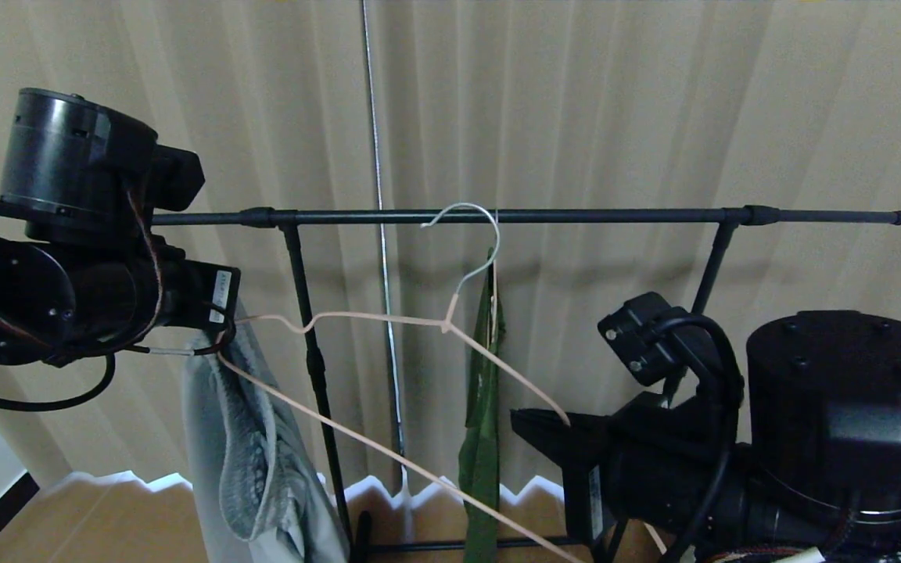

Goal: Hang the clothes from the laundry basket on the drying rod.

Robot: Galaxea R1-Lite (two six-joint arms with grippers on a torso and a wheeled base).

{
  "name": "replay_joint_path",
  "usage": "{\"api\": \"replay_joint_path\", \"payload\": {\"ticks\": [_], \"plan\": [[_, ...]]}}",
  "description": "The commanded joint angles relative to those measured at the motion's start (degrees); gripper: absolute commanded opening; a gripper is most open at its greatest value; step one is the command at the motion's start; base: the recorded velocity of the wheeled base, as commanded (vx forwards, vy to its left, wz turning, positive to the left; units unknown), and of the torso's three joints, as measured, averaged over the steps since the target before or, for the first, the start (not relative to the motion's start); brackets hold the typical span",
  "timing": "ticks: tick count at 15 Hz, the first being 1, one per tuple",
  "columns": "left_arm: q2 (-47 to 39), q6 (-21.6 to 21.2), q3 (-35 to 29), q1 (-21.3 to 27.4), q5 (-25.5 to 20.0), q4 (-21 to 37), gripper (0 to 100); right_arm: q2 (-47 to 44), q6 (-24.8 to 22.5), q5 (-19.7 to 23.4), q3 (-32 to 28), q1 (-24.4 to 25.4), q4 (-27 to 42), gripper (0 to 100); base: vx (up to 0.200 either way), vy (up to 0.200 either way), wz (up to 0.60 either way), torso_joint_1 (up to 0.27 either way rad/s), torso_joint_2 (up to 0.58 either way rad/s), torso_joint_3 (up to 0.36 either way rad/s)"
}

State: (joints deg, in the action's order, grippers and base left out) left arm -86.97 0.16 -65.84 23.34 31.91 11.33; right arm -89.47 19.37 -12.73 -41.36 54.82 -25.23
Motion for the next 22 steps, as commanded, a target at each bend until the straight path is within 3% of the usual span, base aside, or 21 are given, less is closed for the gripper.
{"api": "replay_joint_path", "payload": {"ticks": [1,7,13,17,22], "plan": [[-0.3,-0.1,0.4,0.1,0.7,0.0,0,-2.2,0.0,-0.2,-1.3,-0.2,-0.1,0,0.0,0.0,0.0,0.0,0.0,0.0],[-0.3,-0.9,0.1,1.5,1.9,2.5,0,-6.3,0.0,-1.0,-5.4,0.5,0.2,0,0.0,0.0,0.0,0.0,0.0,0.0],[-0.7,-0.8,0.0,1.4,1.9,2.4,0,-6.5,2.7,-1.0,-5.3,8.6,1.4,0,0.0,0.0,0.0,0.0,0.0,0.0],[-0.5,-0.8,0.0,1.4,1.9,2.5,0,-7.1,4.2,-1.1,-6.3,8.4,5.2,0,0.0,0.0,0.0,0.0,0.0,0.0],[1.4,-0.7,0.3,1.4,1.8,4.8,0,-7.4,4.7,-2.7,-7.9,4.3,4.7,0,0.0,0.0,0.0,0.0,0.0,0.0]]}}
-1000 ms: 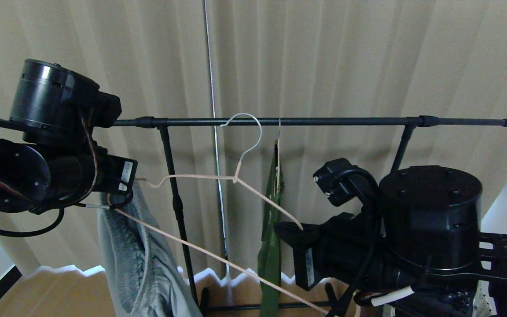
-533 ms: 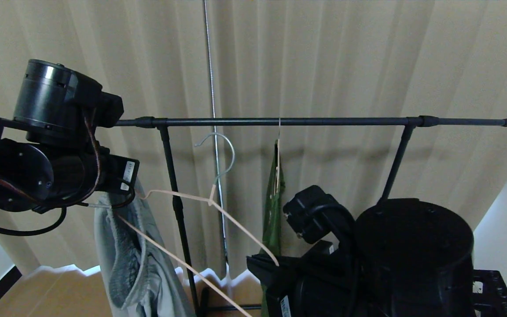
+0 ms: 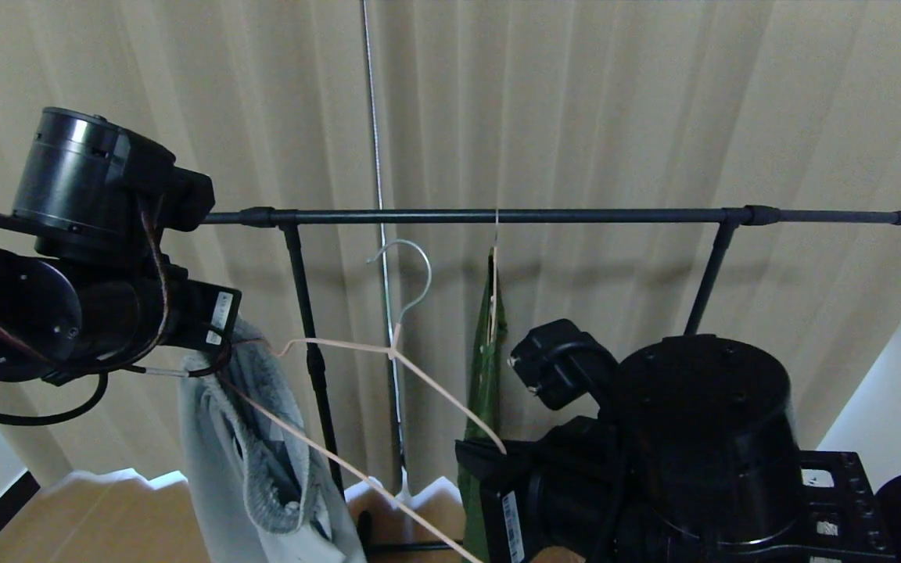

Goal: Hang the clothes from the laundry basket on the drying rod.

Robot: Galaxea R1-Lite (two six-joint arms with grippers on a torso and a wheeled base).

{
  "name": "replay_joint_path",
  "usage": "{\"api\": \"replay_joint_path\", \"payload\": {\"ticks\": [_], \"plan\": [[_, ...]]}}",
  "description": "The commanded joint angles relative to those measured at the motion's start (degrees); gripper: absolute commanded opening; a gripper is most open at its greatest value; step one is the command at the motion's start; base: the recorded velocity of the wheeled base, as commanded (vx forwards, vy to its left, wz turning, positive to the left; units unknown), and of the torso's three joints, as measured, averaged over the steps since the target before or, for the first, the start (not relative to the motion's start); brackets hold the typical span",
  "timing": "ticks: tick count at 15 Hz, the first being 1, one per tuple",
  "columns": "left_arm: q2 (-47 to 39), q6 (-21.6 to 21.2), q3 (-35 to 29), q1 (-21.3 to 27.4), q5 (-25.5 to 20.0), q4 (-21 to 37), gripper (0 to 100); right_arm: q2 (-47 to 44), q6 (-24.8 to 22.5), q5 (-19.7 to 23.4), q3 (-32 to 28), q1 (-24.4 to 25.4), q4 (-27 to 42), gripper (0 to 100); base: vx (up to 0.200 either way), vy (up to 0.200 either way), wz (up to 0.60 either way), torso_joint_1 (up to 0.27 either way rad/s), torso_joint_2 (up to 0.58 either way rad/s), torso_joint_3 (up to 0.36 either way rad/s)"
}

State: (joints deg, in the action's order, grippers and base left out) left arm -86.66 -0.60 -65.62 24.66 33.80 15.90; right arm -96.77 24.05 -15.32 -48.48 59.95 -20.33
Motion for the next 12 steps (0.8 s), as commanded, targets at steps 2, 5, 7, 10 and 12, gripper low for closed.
{"api": "replay_joint_path", "payload": {"ticks": [2,5,7,10,12], "plan": [[1.5,0.2,0.0,0.9,0.0,0.5,0,-0.1,0.1,-0.1,-1.2,-0.9,-0.3,0,0.0,0.0,0.0,0.0,0.0,0.0],[1.8,0.9,-0.2,4.1,-0.1,0.4,0,-0.2,0.0,0.4,-1.0,-0.7,-0.3,0,0.0,0.0,0.0,0.0,0.0,0.0],[1.8,0.9,-0.4,6.6,-0.1,0.1,0,-1.2,0.1,0.2,-1.3,-0.7,-0.4,0,0.0,0.0,0.0,0.0,0.0,0.0],[1.9,1.0,-2.1,11.0,-0.1,0.2,0,-2.4,0.1,0.3,-1.9,-0.7,-0.4,0,0.0,0.0,0.0,0.0,0.0,0.0],[1.9,1.1,-3.5,13.7,-0.1,0.3,0,-3.3,0.1,0.2,-3.0,-0.8,-0.5,0,0.0,0.0,0.0,0.0,0.0,0.0]]}}
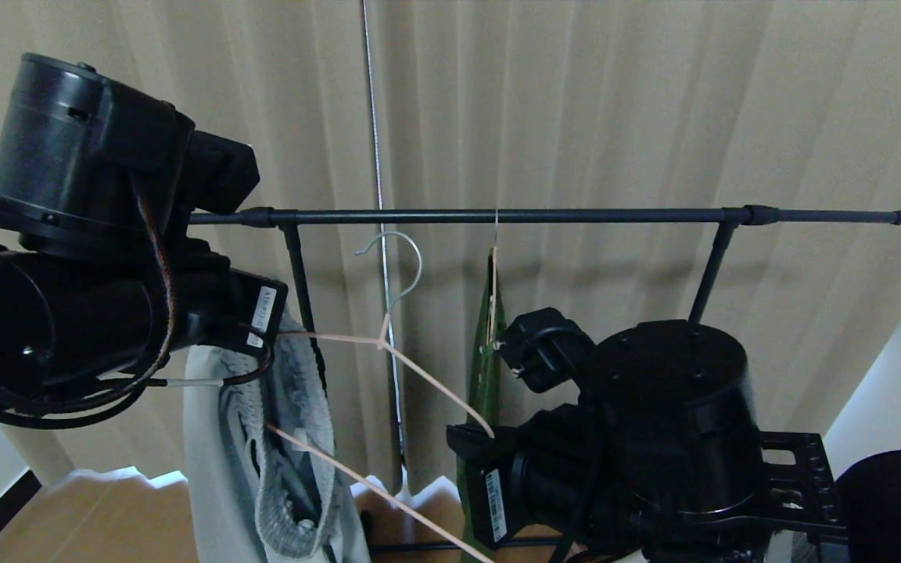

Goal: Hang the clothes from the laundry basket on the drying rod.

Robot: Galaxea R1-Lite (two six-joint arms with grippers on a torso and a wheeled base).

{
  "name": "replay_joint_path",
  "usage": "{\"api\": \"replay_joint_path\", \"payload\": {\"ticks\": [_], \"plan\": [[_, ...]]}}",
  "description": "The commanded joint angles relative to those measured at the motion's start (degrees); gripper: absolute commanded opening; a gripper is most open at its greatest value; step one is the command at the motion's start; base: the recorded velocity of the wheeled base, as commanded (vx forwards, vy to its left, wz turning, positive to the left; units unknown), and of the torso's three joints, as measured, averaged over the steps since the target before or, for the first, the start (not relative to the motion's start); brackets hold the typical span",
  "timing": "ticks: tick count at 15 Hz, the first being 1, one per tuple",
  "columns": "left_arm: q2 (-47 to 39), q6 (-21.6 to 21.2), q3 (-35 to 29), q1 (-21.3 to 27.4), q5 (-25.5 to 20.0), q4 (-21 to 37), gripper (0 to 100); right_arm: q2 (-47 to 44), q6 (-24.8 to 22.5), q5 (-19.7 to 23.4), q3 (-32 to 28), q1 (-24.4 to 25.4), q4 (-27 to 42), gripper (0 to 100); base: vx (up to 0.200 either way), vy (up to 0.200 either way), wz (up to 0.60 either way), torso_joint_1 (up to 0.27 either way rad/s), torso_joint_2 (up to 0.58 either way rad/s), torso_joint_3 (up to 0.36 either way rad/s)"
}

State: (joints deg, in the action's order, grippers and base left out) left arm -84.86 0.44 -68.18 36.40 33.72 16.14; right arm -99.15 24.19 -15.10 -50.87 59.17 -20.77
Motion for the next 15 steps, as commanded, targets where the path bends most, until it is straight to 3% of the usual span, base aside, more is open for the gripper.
{"api": "replay_joint_path", "payload": {"ticks": [1,10,13,15], "plan": [[0.3,0.0,-1.3,3.1,0.0,0.0,0,-1.3,0.1,0.0,-1.0,0.0,-0.1,0,0.0,0.0,0.0,0.0,0.0,0.0],[2.6,0.1,-0.6,12.8,-0.5,0.0,0,-2.2,-0.4,0.0,-1.4,-1.1,-3.5,0,0.0,0.0,0.0,0.0,0.0,0.0],[4.4,0.3,1.3,13.0,-3.3,0.0,0,-1.8,-0.7,0.0,-1.3,-2.4,-3.4,0,0.0,0.0,0.0,0.0,0.0,0.0],[7.1,0.1,2.7,13.0,-8.6,-0.1,0,-1.7,-1.9,0.1,-1.5,-4.2,-3.7,0,0.0,0.0,0.0,0.0,0.0,0.0]]}}
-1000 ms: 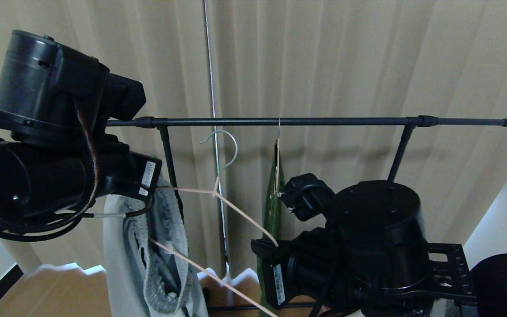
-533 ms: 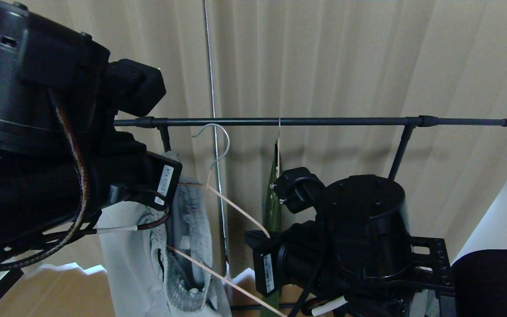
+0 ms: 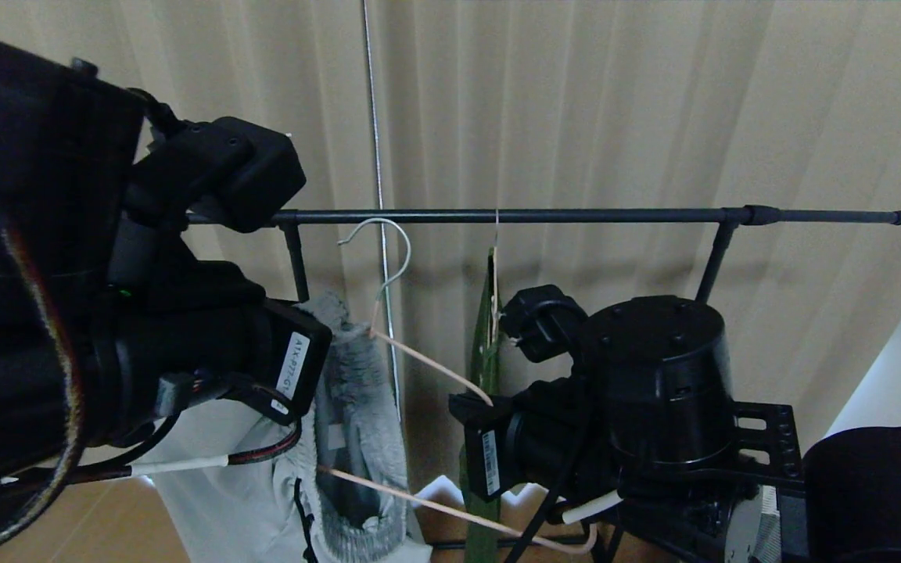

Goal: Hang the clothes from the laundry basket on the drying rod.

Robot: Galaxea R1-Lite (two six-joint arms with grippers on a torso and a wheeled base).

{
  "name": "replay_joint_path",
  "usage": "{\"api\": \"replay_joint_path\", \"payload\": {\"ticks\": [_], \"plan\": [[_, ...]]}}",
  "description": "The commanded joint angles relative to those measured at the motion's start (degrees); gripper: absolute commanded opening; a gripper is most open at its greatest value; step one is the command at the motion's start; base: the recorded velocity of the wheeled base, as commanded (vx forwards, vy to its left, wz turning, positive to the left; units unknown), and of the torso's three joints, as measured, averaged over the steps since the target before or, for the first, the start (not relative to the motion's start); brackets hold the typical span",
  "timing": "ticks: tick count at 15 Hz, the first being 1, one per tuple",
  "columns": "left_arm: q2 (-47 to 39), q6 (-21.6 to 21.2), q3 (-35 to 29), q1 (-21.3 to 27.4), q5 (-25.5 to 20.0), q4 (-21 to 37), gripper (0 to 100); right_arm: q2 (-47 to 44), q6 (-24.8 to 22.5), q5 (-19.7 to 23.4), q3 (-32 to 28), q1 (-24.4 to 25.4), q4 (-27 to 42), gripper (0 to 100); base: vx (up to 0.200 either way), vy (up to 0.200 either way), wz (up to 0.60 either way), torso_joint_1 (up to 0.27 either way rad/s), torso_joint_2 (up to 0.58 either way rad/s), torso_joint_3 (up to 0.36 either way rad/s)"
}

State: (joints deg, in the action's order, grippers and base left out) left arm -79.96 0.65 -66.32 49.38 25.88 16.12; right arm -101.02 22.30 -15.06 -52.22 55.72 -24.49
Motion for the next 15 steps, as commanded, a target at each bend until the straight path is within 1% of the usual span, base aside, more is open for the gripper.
{"api": "replay_joint_path", "payload": {"ticks": [1,4,7,10,15], "plan": [[2.9,-0.1,1.5,0.0,-2.4,0.0,0,0.3,-0.2,0.0,-0.2,-0.8,-1.3,0,0.0,0.0,0.0,0.0,0.0,0.0],[3.4,-0.3,4.0,0.0,-2.9,-0.2,0,0.2,-2.2,0.0,0.3,-1.4,-4.8,0,0.0,0.0,0.0,0.0,0.0,0.0],[3.5,-0.5,6.2,0.0,-2.9,-0.6,0,0.4,-3.2,0.0,0.2,-1.7,-6.1,0,0.0,0.0,0.0,0.0,0.0,0.0],[3.4,-0.5,7.1,0.0,-2.9,-0.5,0,0.6,-3.4,-0.1,0.2,-2.2,-7.9,0,0.0,0.0,0.0,0.0,0.0,0.0],[3.5,-0.5,7.6,0.0,-2.9,-0.5,0,0.8,-3.3,-0.1,0.3,-2.5,-8.1,0,0.0,0.0,0.0,0.0,0.0,0.0]]}}
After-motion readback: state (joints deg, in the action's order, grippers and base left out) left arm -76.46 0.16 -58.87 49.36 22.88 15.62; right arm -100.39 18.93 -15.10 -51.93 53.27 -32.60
